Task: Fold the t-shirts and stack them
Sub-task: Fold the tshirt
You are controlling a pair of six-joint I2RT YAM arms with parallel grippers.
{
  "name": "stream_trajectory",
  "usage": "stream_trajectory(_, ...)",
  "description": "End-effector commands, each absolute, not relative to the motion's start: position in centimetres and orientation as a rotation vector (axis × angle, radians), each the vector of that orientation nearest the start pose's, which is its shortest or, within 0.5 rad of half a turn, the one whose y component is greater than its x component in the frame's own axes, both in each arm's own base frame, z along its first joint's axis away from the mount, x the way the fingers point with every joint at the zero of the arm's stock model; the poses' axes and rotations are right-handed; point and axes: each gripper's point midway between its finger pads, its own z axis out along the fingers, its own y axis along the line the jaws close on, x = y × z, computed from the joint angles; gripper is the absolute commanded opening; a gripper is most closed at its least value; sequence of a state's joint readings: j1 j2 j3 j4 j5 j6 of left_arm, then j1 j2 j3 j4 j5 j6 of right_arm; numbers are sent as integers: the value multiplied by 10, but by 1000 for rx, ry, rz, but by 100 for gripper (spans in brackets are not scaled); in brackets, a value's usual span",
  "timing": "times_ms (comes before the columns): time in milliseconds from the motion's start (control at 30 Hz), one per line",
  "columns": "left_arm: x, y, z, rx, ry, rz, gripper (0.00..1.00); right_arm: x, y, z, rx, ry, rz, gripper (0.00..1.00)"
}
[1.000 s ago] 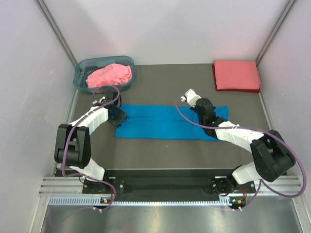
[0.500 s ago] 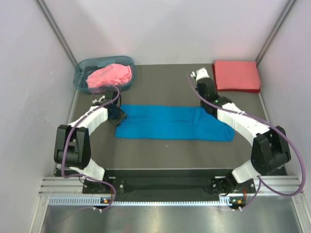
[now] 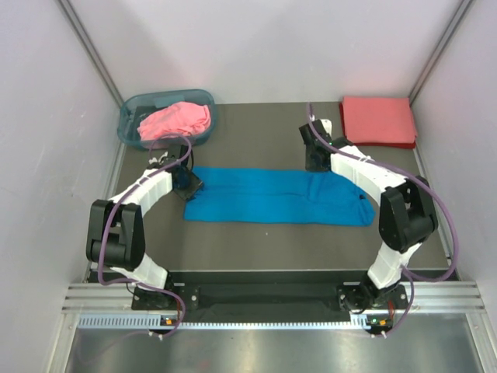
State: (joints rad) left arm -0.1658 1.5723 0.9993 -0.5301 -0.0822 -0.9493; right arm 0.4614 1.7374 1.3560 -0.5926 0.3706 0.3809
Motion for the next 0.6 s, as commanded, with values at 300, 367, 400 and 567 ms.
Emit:
stream_trajectory(300, 354, -82, 71, -1014, 2444, -296, 44, 407, 177, 91, 22, 2487, 47, 22)
stream_trajectory(367, 355, -82, 72, -1012, 2445, -295, 44, 405, 175, 81, 3, 2516, 25, 22)
stream_trajectory(400, 355, -81, 70, -1013, 2447, -286, 45, 404, 173, 78, -5, 2530, 10, 22)
stream_trajectory(567, 354, -80, 68, -1011, 2456, -272, 44, 377, 136, 50, 33, 2624, -170, 20)
